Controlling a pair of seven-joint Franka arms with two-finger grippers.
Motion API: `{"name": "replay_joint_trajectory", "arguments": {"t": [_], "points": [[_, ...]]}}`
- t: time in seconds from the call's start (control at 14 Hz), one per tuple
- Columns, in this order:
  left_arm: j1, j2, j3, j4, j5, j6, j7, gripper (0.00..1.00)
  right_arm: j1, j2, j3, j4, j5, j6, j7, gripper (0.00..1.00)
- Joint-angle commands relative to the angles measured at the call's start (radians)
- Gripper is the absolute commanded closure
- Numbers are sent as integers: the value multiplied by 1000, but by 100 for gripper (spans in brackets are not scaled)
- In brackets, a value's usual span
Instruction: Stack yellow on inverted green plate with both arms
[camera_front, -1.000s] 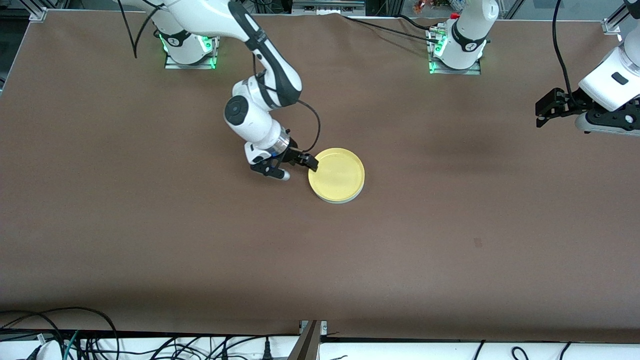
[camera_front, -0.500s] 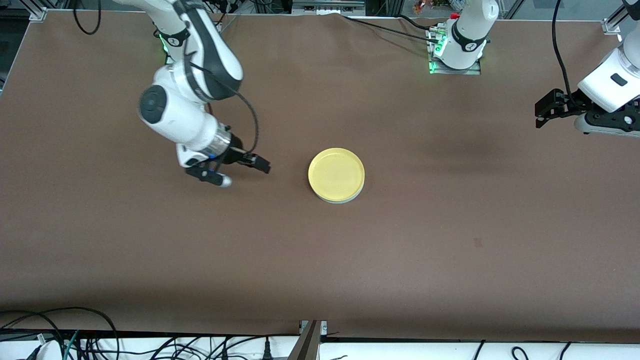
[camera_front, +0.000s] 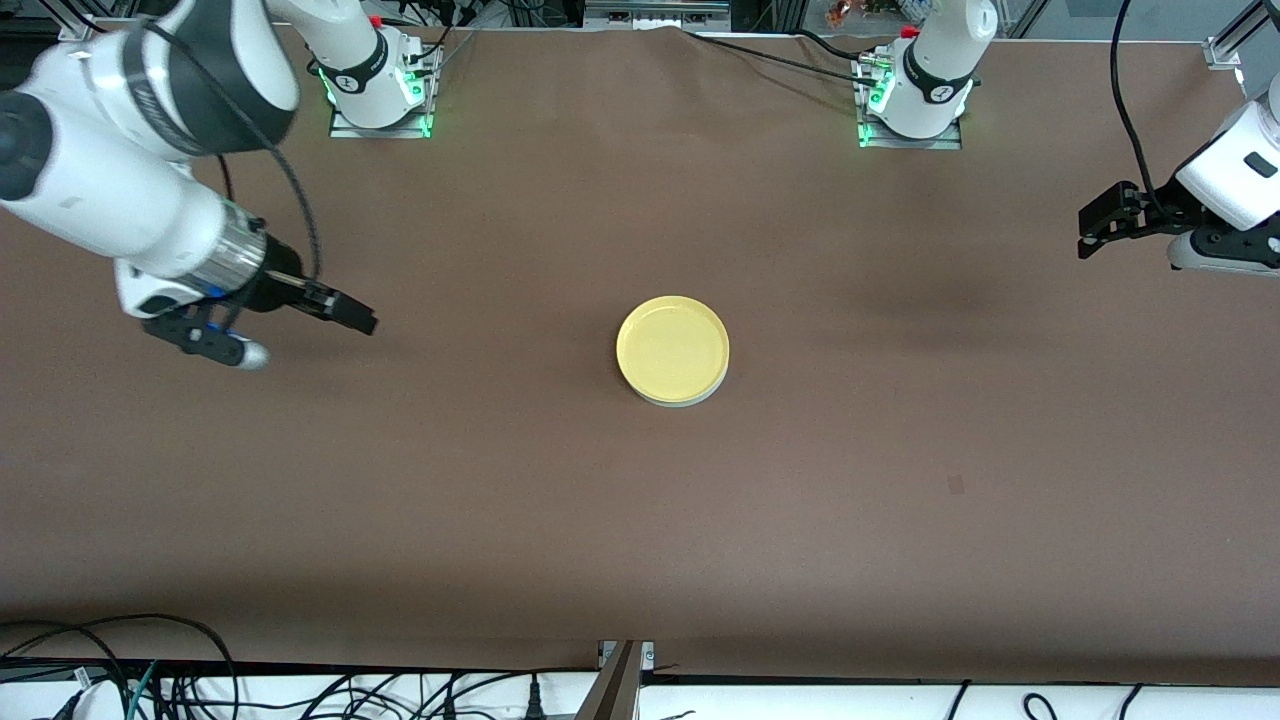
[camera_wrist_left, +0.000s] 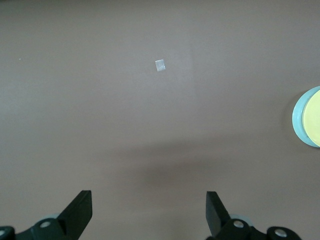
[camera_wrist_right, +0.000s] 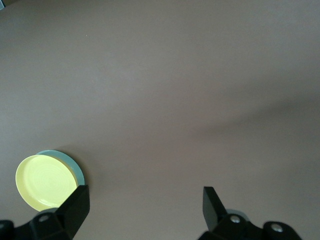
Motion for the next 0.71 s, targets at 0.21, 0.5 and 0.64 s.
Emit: {"name": "replay_joint_trajectory", "arguments": {"t": [0.21, 0.5, 0.64], "points": [[8, 11, -6, 28, -16, -14, 7, 0, -126, -66, 30, 91, -83, -192, -165, 0], [8, 11, -6, 28, -16, -17, 7, 0, -383, -187, 375, 84, -262, -307, -227, 0], [6, 11, -9, 28, -16, -17, 7, 0, -534, -203, 575, 61, -332, -338, -273, 0]]}}
